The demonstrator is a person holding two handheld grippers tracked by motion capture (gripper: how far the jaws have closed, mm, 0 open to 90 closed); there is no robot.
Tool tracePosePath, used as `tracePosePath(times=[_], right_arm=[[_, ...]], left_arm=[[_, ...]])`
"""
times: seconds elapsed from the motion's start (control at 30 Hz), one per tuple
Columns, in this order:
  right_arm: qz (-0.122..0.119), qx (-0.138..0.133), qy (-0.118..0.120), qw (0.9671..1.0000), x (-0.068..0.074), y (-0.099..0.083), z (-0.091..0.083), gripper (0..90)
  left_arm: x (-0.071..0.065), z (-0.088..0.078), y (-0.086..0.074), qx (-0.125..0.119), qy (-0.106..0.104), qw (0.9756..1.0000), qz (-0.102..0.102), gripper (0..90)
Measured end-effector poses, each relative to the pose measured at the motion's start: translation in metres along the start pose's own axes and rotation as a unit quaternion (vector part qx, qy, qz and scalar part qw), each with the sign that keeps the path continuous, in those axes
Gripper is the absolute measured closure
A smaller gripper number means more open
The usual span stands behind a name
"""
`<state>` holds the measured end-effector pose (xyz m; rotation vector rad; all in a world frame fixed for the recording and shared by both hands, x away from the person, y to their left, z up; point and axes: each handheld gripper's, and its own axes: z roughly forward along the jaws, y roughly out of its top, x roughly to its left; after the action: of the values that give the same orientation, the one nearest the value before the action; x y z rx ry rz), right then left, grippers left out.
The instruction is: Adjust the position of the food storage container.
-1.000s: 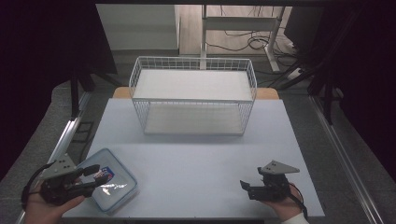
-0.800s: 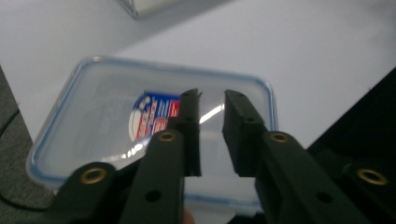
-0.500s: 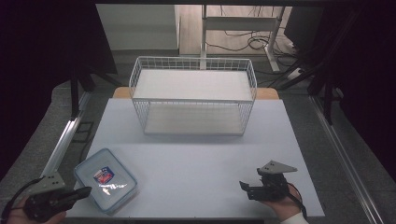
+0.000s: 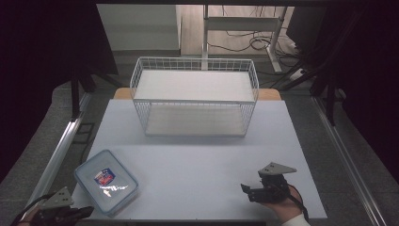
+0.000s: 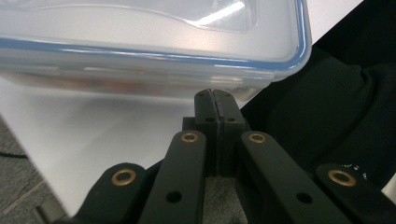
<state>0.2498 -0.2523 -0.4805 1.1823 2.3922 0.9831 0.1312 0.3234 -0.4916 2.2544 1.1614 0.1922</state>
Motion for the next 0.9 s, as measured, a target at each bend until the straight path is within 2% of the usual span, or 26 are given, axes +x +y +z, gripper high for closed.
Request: tracePosePath(times=[0.1,0.23,0.37,0.6,0.9], right_arm=[[0.001,-0.001,0.000,1.0000,-0.001,0.000,0.000,17.5],[0.004,0.000,-0.002,1.0000,-0.003,-0.001,0.000,17.5],[0.003,0.004,-0.002,1.0000,-0.002,-0.001,0.001,17.5],[0.004,0.004,-0.003,1.0000,-0.003,-0.001,0.002,17.5],[0.003,0.005,-0.002,1.0000,-0.003,-0.001,0.002,17.5]], left_arm=[[0.000,0.004,0.002,0.007,0.004,1.0000,0.002,90.0],[-0.003,0.012,0.008,0.001,-0.011,0.9999,0.003,90.0],[-0.006,0.019,0.014,-0.002,-0.014,0.9999,0.004,90.0],[-0.011,0.034,0.031,-0.010,-0.022,0.9997,-0.005,90.0],[-0.016,0.051,0.053,-0.005,-0.026,0.9996,0.003,90.0]])
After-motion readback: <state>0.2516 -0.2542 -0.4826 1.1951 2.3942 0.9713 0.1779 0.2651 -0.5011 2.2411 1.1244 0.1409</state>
